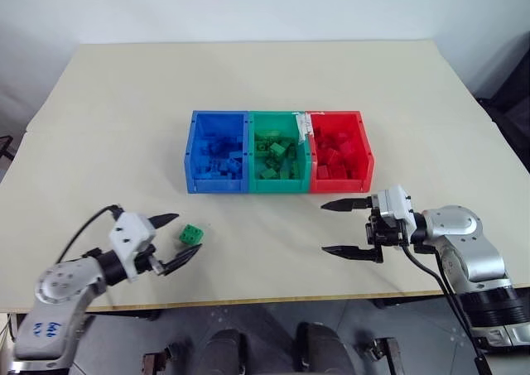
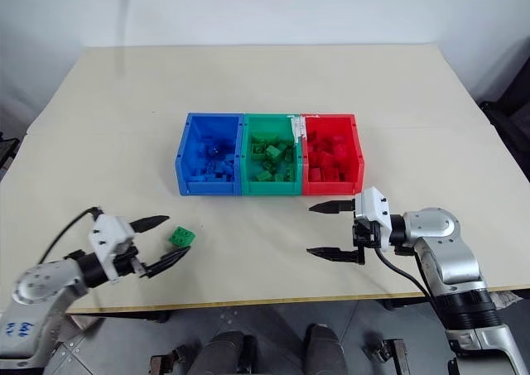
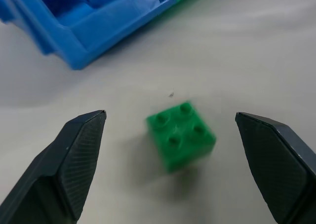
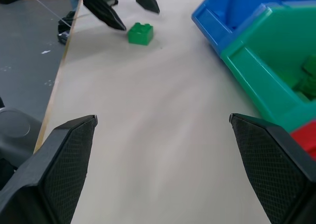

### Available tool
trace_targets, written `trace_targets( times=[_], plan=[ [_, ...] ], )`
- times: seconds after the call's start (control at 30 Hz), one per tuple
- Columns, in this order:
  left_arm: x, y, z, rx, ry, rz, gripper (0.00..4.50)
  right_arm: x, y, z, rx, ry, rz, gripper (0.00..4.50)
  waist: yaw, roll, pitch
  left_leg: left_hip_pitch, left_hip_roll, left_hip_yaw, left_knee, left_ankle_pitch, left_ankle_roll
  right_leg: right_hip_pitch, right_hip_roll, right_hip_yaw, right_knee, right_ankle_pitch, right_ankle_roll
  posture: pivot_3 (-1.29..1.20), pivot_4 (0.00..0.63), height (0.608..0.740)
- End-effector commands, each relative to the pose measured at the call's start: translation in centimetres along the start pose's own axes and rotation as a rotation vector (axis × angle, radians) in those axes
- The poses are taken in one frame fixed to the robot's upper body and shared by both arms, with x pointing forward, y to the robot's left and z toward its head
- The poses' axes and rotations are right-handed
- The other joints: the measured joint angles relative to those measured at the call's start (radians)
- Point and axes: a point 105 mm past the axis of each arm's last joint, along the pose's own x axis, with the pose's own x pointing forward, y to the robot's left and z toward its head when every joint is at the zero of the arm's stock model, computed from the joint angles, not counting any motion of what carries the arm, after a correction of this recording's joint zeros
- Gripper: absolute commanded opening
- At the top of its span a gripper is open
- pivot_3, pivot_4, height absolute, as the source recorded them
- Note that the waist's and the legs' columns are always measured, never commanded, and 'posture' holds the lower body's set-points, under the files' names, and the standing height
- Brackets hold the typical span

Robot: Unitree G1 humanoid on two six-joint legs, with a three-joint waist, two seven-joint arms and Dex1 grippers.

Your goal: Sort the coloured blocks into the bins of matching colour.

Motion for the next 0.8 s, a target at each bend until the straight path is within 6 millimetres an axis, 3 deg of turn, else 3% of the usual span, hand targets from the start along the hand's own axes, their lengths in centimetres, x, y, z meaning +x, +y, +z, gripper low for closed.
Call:
trace_targets(
  times=[0.03,0.07,0.17,0.43,0.47,0.53,0.6,0.8],
  plan=[
    [0.7,-0.5,-0.3,-0.019,0.051,0.067,4.47,-0.7,0.2,0.8,-0.039,-0.005,-0.031,4.5,0.002,0.0,0.0,0.0,0.0,0.0,0.0,0.0,0.0,0.0,0.0,0.0,0.0,0.0,0.0,0.0,0.15,0.74],
    [0.9,-0.9,-0.6,-0.037,0.065,0.066,4.47,-0.7,0.3,0.8,-0.037,-0.004,-0.033,4.5,0.002,0.0,0.0,0.0,0.0,0.0,0.0,0.0,0.0,0.0,0.0,0.0,0.0,0.0,0.0,0.0,0.15,0.74],
    [1.0,-1.2,-1.2,-0.034,0.089,0.093,3.87,-0.7,0.4,0.7,-0.033,-0.004,-0.039,4.5,0.002,0.0,0.0,0.001,0.0,0.0,0.001,0.0,0.0,0.002,0.0,0.0,-0.001,0.0,0.0,0.0,0.15,0.74],
    [1.5,-1.0,-0.8,-0.03,0.073,0.073,1.49,-0.7,0.6,0.4,-0.022,-0.005,-0.064,4.5,0.005,0.0,0.0,0.002,0.0,-0.001,0.001,0.0,0.0,0.004,-0.001,-0.001,-0.006,0.0,0.0,0.0,0.15,0.74],
    [1.5,-1.0,-0.7,-0.024,0.071,0.063,1.5,-0.7,0.6,0.4,-0.021,-0.005,-0.068,4.5,0.005,0.0,0.0,0.002,0.0,-0.001,0.001,0.0,0.0,0.004,-0.001,-0.001,-0.006,0.0,0.0,0.0,0.15,0.74],
    [1.8,-1.1,2.3,0.042,-0.092,0.002,1.5,-1.2,0.6,0.2,-0.011,0.012,-0.086,4.5,0.007,0.0,0.0,0.002,0.0,-0.001,0.001,0.0,0.0,0.005,-0.001,-0.002,-0.006,0.0,0.0,0.0,0.15,0.74],
    [2.0,-1.0,3.8,0.091,-0.167,-0.043,1.5,-1.6,0.6,0.1,-0.005,0.019,-0.106,4.5,0.012,0.0,0.0,0.001,0.0,-0.002,0.001,0.0,0.0,0.005,-0.001,-0.003,-0.007,0.0,0.0,0.0,0.15,0.74],
    [6.4,-1.5,8.7,0.212,-0.232,-0.3,1.5,-3.7,-0.8,0.6,0.063,-0.088,-0.4,4.5,0.029,0.001,0.0,0.002,0.0,-0.006,0.002,0.001,-0.001,0.009,-0.002,-0.011,-0.007,0.0,0.0,0.0,0.15,0.74]
  ],
)
